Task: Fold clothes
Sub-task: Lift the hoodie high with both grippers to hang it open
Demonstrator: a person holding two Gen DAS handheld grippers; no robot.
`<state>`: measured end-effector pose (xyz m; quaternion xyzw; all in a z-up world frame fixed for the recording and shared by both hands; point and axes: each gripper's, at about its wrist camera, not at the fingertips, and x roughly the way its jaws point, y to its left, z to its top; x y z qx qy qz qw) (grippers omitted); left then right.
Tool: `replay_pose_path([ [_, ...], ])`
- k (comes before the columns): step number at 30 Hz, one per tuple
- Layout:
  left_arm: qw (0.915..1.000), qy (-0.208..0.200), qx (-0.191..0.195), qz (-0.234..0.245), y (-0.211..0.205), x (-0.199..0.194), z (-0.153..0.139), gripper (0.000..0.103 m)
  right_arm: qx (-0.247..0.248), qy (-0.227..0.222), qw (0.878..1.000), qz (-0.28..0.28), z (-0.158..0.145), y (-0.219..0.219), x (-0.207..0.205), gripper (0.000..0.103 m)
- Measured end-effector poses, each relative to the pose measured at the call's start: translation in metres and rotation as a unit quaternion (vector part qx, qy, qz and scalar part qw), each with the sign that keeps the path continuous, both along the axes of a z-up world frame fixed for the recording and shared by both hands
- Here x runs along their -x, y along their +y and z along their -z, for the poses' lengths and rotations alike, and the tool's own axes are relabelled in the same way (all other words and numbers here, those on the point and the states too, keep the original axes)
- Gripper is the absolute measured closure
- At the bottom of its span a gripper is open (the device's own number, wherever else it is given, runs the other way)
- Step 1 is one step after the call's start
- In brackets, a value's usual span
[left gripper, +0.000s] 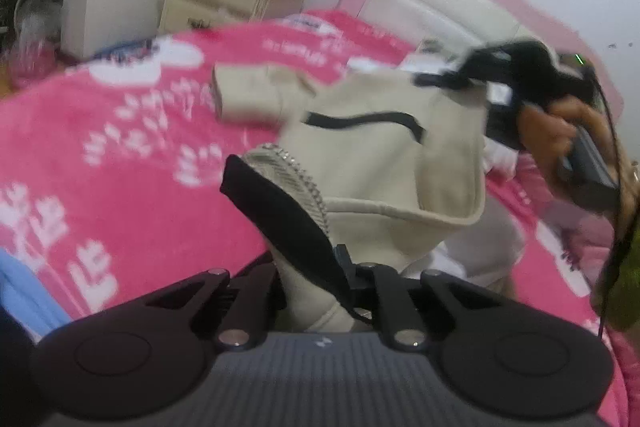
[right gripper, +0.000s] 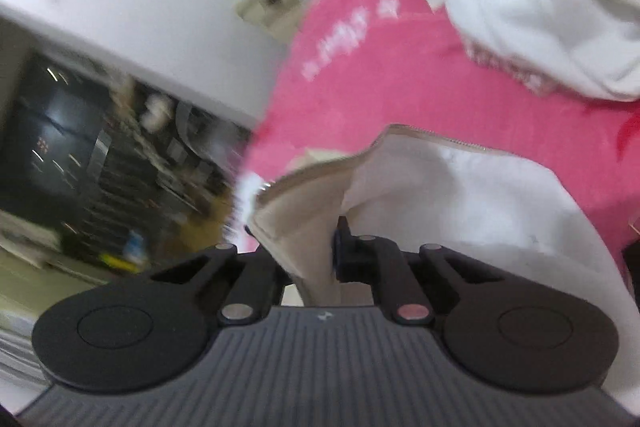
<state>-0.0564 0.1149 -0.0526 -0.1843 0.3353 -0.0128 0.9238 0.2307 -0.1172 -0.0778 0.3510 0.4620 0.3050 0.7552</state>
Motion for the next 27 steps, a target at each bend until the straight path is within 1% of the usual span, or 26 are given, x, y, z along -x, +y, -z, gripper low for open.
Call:
replay_pose_path([
  [2,0.9995,-0.03,0.0,0.0,-0.002,0.016,-0.02,0.093,-0.049,-0.01,0.998,0.031,-0.017,-0.03,0.021,0.099],
  [5,0.9962,-0.087,0.001,-0.004,-0.004,0.045,-0.06,0.094,-0.12,-0.045,0.988,0.084,-0.052,-0.08,0.066,0.099],
  [7,0.9911,-0.133,0.009,-0.007,-0.005,0.065,-0.091,0.094,-0.153,-0.09,0.977,0.114,-0.084,-0.116,0.106,0.099],
  [8,0.9872,-0.159,0.011,-0.007,-0.007,0.075,-0.109,0.094,-0.163,-0.115,0.972,0.126,-0.101,-0.132,0.126,0.099],
  [10,0.977,-0.213,0.014,0.002,-0.011,0.093,-0.147,0.098,-0.173,-0.169,0.959,0.145,-0.14,-0.162,0.171,0.099],
  [12,0.9639,-0.266,0.006,0.013,-0.019,0.11,-0.189,0.099,-0.164,-0.226,0.947,0.158,-0.182,-0.186,0.213,0.099],
  [15,0.9441,-0.328,-0.002,0.029,-0.029,0.133,-0.25,0.1,-0.13,-0.31,0.926,0.173,-0.246,-0.206,0.272,0.099],
  [19,0.9196,-0.388,-0.017,0.055,-0.039,0.163,-0.311,0.1,-0.141,-0.403,0.884,0.191,-0.313,-0.224,0.344,0.099],
  [21,0.9041,-0.421,-0.028,0.066,-0.043,0.18,-0.338,0.1,-0.144,-0.439,0.863,0.206,-0.341,-0.231,0.378,0.099],
  [24,0.8801,-0.468,-0.04,0.072,-0.047,0.209,-0.374,0.1,-0.122,-0.497,0.828,0.229,-0.379,-0.234,0.43,0.099],
  [25,0.8737,-0.479,-0.042,0.071,-0.047,0.217,-0.383,0.1,-0.114,-0.517,0.816,0.233,-0.39,-0.234,0.448,0.099],
  [26,0.8666,-0.492,-0.043,0.07,-0.048,0.227,-0.392,0.1,-0.107,-0.533,0.805,0.235,-0.4,-0.234,0.464,0.099],
  [27,0.8602,-0.503,-0.044,0.07,-0.049,0.237,-0.4,0.1,-0.102,-0.546,0.797,0.237,-0.407,-0.235,0.477,0.099],
])
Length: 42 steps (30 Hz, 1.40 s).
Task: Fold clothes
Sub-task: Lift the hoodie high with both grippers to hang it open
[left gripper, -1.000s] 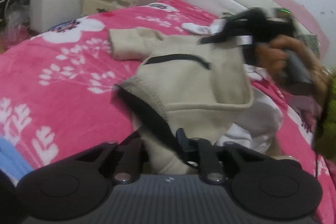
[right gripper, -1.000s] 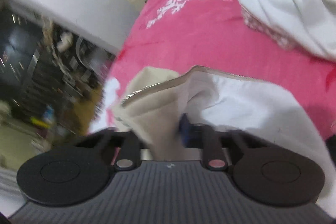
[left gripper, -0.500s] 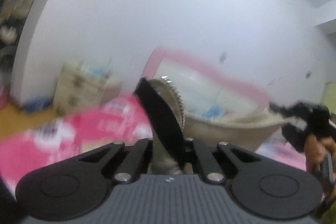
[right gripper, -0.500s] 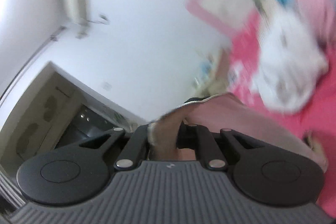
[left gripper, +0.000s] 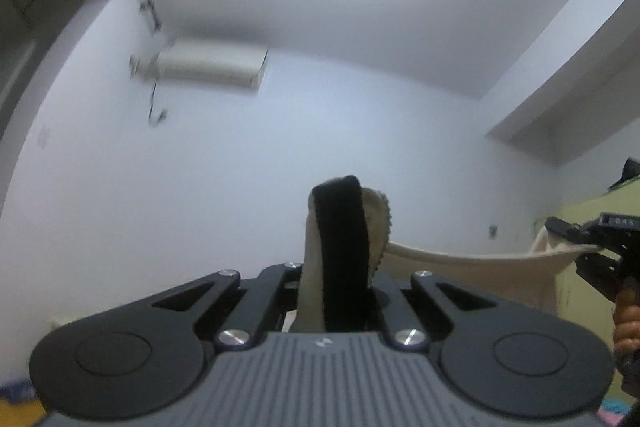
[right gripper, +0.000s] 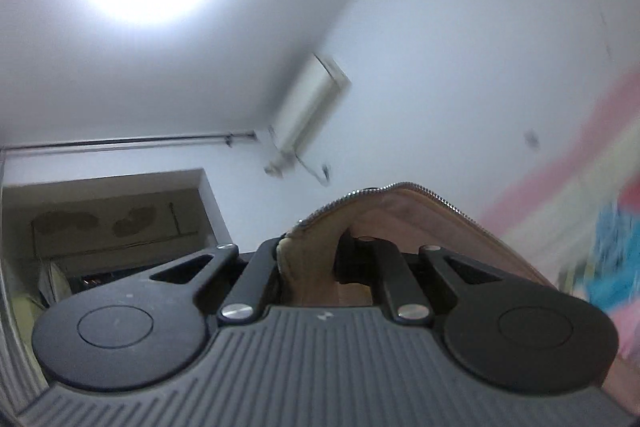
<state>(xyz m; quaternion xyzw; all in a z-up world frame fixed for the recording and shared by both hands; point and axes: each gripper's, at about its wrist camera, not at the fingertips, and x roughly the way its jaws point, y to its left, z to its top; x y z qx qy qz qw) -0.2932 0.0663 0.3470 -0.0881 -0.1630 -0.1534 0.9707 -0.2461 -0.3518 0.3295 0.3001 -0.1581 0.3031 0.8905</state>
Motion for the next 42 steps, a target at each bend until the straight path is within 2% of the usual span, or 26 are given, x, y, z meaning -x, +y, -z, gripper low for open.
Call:
replay_pose_path([
  [4,0.9991,-0.041,-0.006,-0.004,-0.006,0.037,-0.016,0.1,0.013,-0.031,0.999,0.03,-0.017,-0.002,0.048,0.099],
  [7,0.9986,-0.051,-0.009,-0.008,-0.012,0.056,-0.013,0.1,0.015,-0.042,0.998,0.049,-0.011,-0.002,0.075,0.099],
  [12,0.9992,-0.032,-0.004,-0.022,-0.019,0.062,0.008,0.1,0.009,-0.031,0.998,0.055,0.019,0.002,0.093,0.099],
  [16,0.9996,0.005,0.001,-0.027,-0.021,0.051,0.027,0.1,0.005,0.0,0.998,0.07,0.051,0.006,0.083,0.099],
  [19,0.9983,0.04,-0.003,-0.041,-0.026,0.014,0.05,0.1,0.015,0.027,0.995,0.097,0.071,0.01,0.065,0.099],
  [23,0.9947,0.084,0.002,-0.059,-0.033,-0.064,0.088,0.1,0.045,0.075,0.989,0.12,0.099,0.015,0.0,0.099],
  [27,0.991,0.11,0.0,-0.076,-0.047,-0.169,0.125,0.1,0.079,0.119,0.981,0.132,0.133,0.022,-0.096,0.099],
  [32,0.9831,0.149,-0.028,-0.104,-0.049,-0.306,0.17,0.1,0.108,0.162,0.969,0.152,0.171,0.04,-0.241,0.099],
  [35,0.9723,0.189,-0.063,-0.123,-0.055,-0.391,0.206,0.097,0.114,0.218,0.958,0.145,0.199,0.046,-0.338,0.099],
  [36,0.9639,0.219,-0.084,-0.126,-0.058,-0.422,0.225,0.091,0.112,0.243,0.953,0.144,0.215,0.047,-0.372,0.099],
  [37,0.9543,0.25,-0.103,-0.128,-0.062,-0.452,0.244,0.089,0.113,0.267,0.946,0.144,0.233,0.048,-0.401,0.098],
  [38,0.946,0.282,-0.101,-0.124,-0.061,-0.479,0.27,0.071,0.12,0.3,0.936,0.139,0.255,0.05,-0.431,0.095],
  [39,0.9347,0.319,-0.109,-0.114,-0.06,-0.503,0.296,0.046,0.129,0.341,0.922,0.13,0.281,0.052,-0.461,0.094],
  [40,0.9216,0.356,-0.116,-0.104,-0.059,-0.525,0.321,0.045,0.137,0.382,0.906,0.12,0.307,0.054,-0.492,0.092],
  [41,0.9047,0.399,-0.11,-0.1,-0.056,-0.544,0.347,0.045,0.141,0.431,0.885,0.106,0.335,0.052,-0.519,0.084],
  [42,0.8867,0.442,-0.102,-0.091,-0.053,-0.554,0.371,0.047,0.138,0.482,0.86,0.093,0.362,0.048,-0.537,0.081],
])
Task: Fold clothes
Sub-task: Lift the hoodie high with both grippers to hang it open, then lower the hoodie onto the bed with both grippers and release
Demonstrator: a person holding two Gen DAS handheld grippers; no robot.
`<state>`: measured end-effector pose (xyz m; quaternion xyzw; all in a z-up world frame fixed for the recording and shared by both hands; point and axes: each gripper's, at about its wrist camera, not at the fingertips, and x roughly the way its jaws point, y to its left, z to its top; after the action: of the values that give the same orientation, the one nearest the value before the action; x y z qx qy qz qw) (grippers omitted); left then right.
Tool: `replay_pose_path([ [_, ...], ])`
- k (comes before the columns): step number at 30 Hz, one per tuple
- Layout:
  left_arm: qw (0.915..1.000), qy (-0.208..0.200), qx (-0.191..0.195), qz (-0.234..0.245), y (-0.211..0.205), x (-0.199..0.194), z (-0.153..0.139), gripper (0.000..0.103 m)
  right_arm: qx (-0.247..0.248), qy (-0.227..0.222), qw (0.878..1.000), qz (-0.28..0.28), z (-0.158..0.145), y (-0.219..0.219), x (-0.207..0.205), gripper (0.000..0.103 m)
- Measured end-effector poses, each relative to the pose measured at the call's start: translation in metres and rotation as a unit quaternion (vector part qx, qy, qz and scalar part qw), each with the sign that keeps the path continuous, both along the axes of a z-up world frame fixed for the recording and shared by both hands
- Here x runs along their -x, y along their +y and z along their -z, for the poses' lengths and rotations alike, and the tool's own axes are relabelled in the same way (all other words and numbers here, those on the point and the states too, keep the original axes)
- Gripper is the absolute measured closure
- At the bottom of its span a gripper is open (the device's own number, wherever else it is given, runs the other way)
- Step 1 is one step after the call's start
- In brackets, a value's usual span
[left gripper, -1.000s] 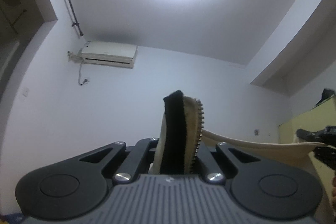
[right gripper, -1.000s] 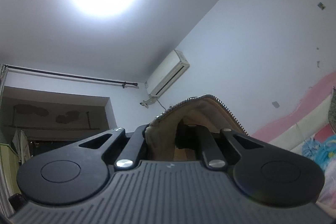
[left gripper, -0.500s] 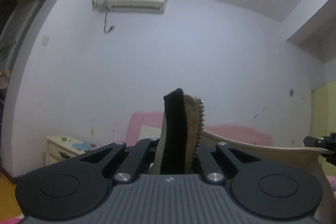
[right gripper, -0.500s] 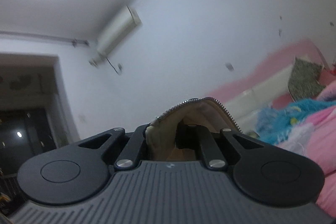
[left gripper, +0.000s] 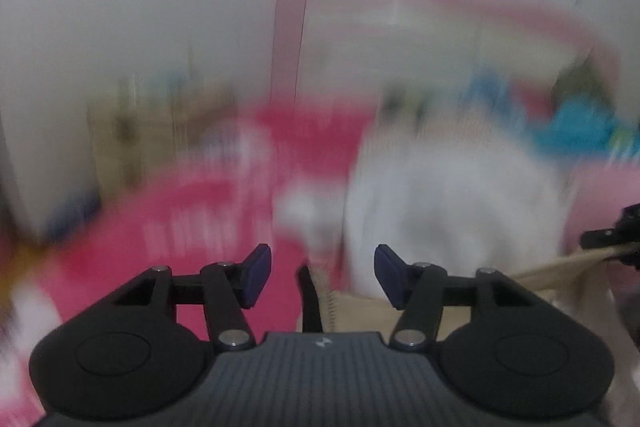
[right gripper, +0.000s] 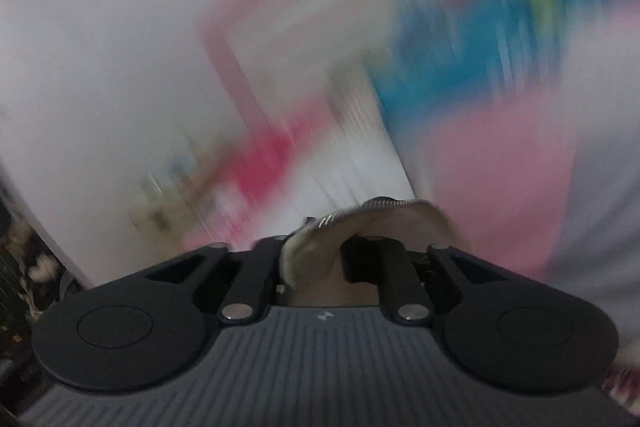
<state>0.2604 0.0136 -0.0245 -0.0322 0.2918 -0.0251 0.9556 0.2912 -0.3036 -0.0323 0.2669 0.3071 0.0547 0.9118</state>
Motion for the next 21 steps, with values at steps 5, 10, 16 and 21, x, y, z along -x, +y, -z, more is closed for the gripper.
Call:
replay_pose_path([
  [5,0.9931,0.069,0.092,-0.023,0.027,-0.007,0.054,0.043,-0.063,0.061,0.996,0.022,0.059,-0.026,-0.001,0.068],
  [10,0.9864,0.039,0.156,-0.035,0.06,0.006,-0.002,0.037,-0.077,-0.006,0.996,0.035,0.036,-0.064,0.024,0.056],
  [16,0.9809,0.022,0.189,-0.042,0.121,0.112,-0.09,0.028,-0.047,-0.067,0.997,0.004,-0.02,-0.086,0.076,0.051],
  [21,0.9866,0.069,0.139,-0.049,0.156,0.223,-0.109,0.022,-0.052,-0.045,0.987,-0.148,-0.043,-0.05,0.147,0.05],
])
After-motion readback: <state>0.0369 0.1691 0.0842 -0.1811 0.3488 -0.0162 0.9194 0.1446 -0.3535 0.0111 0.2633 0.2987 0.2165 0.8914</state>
